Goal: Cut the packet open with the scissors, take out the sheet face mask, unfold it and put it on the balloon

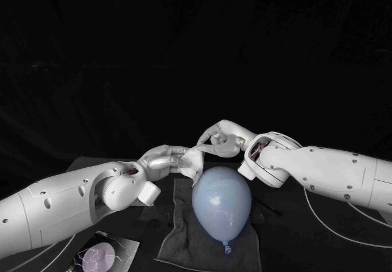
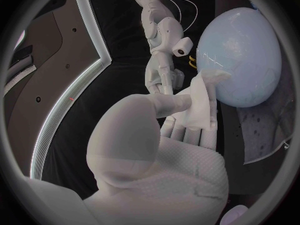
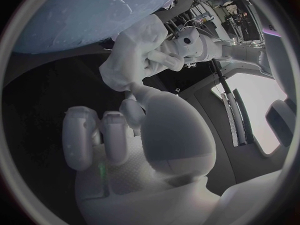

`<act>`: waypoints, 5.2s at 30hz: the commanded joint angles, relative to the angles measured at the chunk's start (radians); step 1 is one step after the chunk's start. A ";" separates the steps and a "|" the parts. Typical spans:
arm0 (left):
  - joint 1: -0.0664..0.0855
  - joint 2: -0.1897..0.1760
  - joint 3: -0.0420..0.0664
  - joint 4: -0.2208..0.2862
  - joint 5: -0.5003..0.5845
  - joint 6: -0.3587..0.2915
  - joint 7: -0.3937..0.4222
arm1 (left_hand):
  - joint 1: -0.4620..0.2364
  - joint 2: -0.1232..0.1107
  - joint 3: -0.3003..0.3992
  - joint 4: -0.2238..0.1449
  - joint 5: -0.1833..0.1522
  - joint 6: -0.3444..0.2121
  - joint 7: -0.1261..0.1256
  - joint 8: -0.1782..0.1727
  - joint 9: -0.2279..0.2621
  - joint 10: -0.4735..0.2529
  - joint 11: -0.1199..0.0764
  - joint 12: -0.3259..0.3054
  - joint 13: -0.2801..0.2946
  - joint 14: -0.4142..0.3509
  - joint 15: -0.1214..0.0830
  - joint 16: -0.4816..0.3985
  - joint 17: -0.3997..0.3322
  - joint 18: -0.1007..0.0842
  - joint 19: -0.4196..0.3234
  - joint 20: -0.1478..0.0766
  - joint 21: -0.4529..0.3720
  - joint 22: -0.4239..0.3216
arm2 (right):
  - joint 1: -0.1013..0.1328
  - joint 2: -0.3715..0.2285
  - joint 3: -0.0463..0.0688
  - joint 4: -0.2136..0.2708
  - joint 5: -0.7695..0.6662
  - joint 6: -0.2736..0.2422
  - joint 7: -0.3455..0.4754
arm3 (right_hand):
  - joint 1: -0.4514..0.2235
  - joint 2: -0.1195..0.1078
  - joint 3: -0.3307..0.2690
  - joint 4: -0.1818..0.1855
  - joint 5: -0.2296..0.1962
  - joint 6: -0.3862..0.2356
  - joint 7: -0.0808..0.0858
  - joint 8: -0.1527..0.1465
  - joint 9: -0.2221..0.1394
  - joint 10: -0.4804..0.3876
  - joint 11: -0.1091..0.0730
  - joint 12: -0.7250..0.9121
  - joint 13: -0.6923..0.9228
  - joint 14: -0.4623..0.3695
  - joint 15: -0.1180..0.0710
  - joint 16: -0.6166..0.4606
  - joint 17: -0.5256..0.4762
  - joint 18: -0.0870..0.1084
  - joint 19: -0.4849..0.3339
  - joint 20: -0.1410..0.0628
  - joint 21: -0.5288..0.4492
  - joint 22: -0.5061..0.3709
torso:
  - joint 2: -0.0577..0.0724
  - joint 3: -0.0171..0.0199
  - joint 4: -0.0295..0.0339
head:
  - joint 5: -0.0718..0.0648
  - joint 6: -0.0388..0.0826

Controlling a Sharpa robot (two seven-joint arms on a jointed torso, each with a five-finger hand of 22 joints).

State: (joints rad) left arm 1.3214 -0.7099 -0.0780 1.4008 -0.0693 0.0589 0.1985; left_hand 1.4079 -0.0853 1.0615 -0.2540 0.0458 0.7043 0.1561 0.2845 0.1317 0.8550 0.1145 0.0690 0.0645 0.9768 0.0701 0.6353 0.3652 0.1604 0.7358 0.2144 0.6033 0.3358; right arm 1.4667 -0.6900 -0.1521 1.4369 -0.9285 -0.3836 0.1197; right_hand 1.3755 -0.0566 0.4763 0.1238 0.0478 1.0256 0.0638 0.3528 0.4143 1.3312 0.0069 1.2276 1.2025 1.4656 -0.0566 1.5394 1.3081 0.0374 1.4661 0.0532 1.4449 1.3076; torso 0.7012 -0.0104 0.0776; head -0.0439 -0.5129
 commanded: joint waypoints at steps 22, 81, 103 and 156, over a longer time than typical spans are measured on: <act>0.002 0.007 0.002 -0.004 -0.039 -0.043 0.047 | -0.154 -0.103 -0.589 0.259 0.003 0.083 0.048 0.056 0.033 0.150 0.066 0.028 0.002 -0.255 0.084 -0.065 -0.085 0.019 -0.035 0.075 -0.194 -0.145 | 0.000 0.001 0.003 0.009 -0.021 -0.007 -0.006 | 0.001 0.009 0.017 -0.009 0.001 -0.004 -0.003 0.074 0.058 0.037 -0.017 0.032 0.035 0.095 -0.011 0.008 0.235 -0.009 0.045 -0.009 0.004 0.227 | 0.002 -0.0010 -0.0001 | -0.002 -0.001; 0.003 0.021 0.002 -0.009 0.082 -0.166 0.044 | -0.033 0.020 -0.387 0.441 0.004 0.258 -0.001 0.112 0.099 0.389 -0.004 -0.003 0.001 0.007 0.018 -0.212 -0.094 0.025 0.239 0.017 -0.340 -0.267 | 0.001 0.013 0.004 0.008 -0.005 -0.098 0.009 | -0.084 -0.106 -0.045 0.055 0.001 -0.257 0.103 -0.076 -0.004 -0.339 0.077 -0.486 -0.423 -0.048 0.069 -0.235 -0.015 0.039 -0.094 0.052 -0.252 0.151 | 0.000 0.0004 -0.0001 | 0.007 -0.013; 0.003 -0.007 0.002 0.024 0.189 -0.242 0.045 | -0.110 0.016 -0.314 0.405 0.004 0.260 0.002 0.126 0.118 0.405 -0.005 -0.005 0.000 0.031 0.014 -0.234 -0.081 0.024 0.261 0.011 -0.348 -0.266 | -0.070 -0.077 0.000 0.174 -0.355 -0.438 0.075 | 0.012 -0.070 0.012 -0.018 0.005 -0.066 0.057 -0.050 -0.025 -0.007 0.032 -0.027 -0.032 0.097 0.028 0.010 0.237 -0.028 0.086 0.027 0.087 0.251 | 0.000 0.0025 -0.0008 | 0.036 -0.018; 0.003 -0.014 0.002 0.060 0.210 -0.253 0.065 | -0.276 0.013 -0.159 0.291 0.005 0.266 0.001 0.128 0.139 0.410 -0.006 -0.005 0.001 0.049 0.013 -0.275 -0.054 0.024 0.272 0.008 -0.365 -0.264 | -0.100 0.068 -0.006 0.051 -0.580 -0.418 -0.141 | -0.007 -0.099 0.024 -0.036 0.002 -0.042 0.062 -0.067 -0.045 -0.004 0.036 -0.011 -0.003 0.098 0.033 0.010 0.238 -0.027 0.085 0.031 0.085 0.250 | 0.000 -0.0003 0.0006 | 0.042 -0.025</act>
State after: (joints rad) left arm 1.3228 -0.7254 -0.0772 1.4567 0.1349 -0.2025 0.2446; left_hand 1.1417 -0.0716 0.8958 0.0358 0.0452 0.9646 0.1593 0.4085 0.2693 1.2601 0.1090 0.0663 0.0656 1.0190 0.0825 0.3657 0.3103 0.1691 1.0026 0.2236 0.2428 0.0705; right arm 1.3673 -0.6226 -0.1574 1.4869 -1.4824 -0.8309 -0.0046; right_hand 1.3659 -0.1527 0.4984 0.0908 0.0464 0.9756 0.1252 0.2824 0.3679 1.3210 0.0428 1.2136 1.1993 1.4628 -0.0214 1.5446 1.3080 0.0216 1.4631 0.0844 1.5247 1.3076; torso 0.7007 -0.0102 0.0774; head -0.0017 -0.5373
